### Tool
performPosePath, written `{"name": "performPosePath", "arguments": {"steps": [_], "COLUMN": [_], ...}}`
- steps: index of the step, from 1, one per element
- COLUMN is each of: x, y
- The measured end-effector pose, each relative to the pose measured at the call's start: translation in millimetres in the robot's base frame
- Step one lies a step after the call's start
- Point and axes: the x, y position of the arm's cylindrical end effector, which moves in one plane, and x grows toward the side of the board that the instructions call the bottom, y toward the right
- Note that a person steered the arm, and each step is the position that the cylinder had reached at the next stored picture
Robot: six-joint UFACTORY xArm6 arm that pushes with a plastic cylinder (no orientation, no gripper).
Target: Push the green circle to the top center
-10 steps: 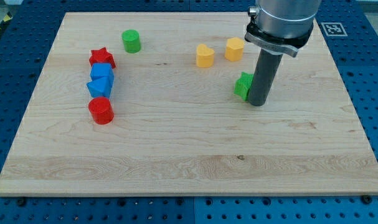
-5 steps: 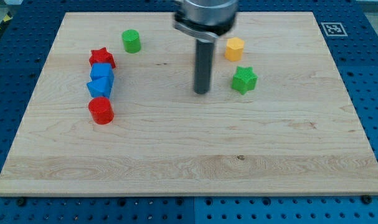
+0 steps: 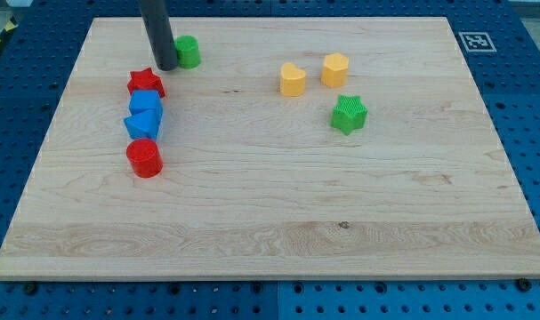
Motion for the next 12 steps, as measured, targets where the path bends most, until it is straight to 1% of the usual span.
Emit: {"name": "performPosePath", "arguments": {"steps": [1, 2, 4, 5, 6, 7, 8, 9, 12], "x": [-17.7, -24.8, -20.2, -6.0, -4.3, -19.3, -51.8, -60.3, -36.9], "y": [-5.9, -4.3, -3.7, -3.7, 3.3, 10.3, 18.8, 18.9, 9.3]}}
